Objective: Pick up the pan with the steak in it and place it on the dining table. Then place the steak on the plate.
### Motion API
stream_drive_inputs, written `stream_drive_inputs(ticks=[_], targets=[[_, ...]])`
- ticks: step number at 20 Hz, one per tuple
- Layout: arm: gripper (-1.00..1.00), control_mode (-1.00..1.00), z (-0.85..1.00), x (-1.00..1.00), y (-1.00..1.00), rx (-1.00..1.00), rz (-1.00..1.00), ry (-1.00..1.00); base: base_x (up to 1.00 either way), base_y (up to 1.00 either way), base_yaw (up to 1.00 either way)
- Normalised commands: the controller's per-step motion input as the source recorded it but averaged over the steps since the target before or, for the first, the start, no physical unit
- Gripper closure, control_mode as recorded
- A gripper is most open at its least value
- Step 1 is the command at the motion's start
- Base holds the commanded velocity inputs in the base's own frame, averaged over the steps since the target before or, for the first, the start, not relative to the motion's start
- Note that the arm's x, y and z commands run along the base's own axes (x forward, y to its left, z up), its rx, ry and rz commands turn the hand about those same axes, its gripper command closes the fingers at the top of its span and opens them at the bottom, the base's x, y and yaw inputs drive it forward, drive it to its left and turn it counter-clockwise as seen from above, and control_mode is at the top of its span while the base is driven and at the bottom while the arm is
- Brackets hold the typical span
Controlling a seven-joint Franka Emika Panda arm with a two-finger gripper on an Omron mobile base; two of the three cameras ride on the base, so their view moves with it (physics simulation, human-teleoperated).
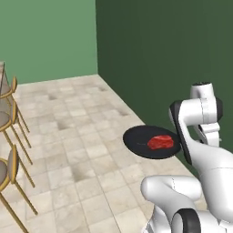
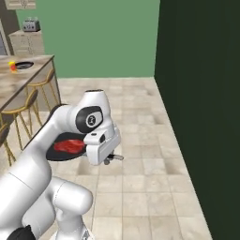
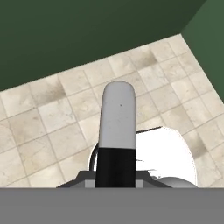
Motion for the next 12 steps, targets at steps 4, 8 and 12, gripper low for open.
stream_drive_inputs(ticks=[4,8,12], targets=[[1.0,1.0,0.0,0.0,0.0,0.0,0.0,0.0,1.0,-0.02,0.0],[1.0,1.0,0.0,0.0,0.0,0.0,0.0,0.0,1.0,-0.05,0.0],[1.0,1.0,0.0,0.0,0.0,0.0,0.0,0.0,1.0,-0.11,0.0]])
